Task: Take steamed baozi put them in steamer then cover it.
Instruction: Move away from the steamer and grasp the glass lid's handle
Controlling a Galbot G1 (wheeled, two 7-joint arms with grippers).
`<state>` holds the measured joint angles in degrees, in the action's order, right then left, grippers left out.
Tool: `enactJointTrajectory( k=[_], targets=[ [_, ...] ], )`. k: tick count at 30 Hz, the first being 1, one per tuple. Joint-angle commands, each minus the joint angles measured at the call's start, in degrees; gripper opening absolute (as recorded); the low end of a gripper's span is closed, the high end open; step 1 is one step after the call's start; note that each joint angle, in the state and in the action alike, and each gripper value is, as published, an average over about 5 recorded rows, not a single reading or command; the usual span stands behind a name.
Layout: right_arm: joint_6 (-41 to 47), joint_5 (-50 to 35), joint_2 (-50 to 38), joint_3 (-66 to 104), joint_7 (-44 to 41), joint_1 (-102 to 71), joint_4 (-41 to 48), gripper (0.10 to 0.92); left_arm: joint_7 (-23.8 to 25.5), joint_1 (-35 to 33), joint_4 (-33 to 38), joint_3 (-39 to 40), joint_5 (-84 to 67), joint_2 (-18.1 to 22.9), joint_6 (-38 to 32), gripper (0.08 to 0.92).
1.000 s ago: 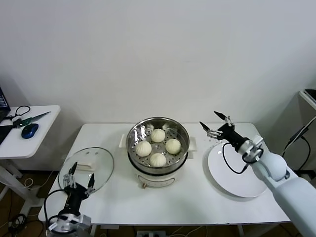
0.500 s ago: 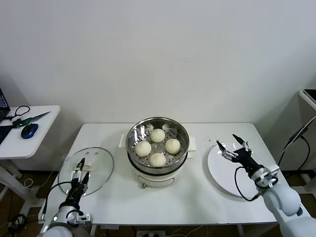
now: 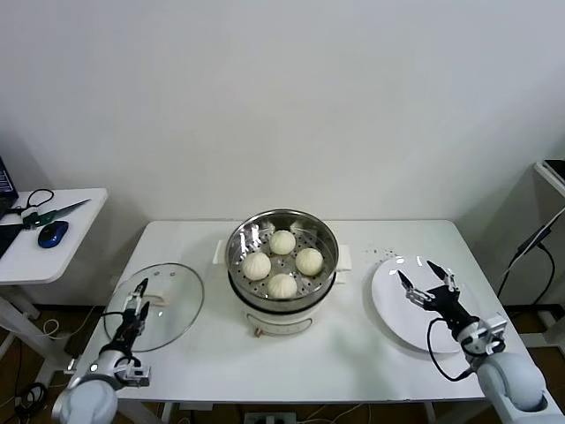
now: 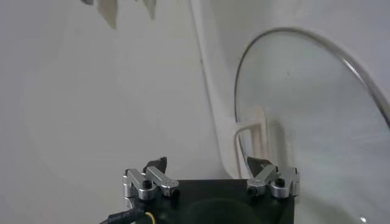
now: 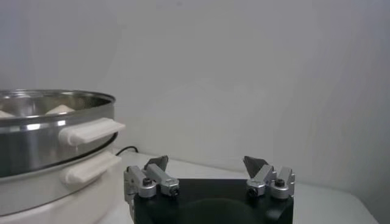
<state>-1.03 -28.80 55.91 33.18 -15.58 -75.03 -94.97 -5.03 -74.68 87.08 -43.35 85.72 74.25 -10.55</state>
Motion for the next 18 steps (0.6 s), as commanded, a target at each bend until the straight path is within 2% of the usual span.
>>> enactJointTrajectory(
  k=[1,18],
  targets=[
    [-0.36,1.83,1.10,1.18,-0.29,-1.32,0.53,0.823,-1.71,5.83,-7.78,0.30,-0.31,-1.07,-1.76,0.823],
    [-2.38,5.61,2.54,-0.05,-1.33,-0.75,2.20,0.823,-3.89,10.53,-11.86,1.30,0.20,0.53,-1.96,0.823]
  ],
)
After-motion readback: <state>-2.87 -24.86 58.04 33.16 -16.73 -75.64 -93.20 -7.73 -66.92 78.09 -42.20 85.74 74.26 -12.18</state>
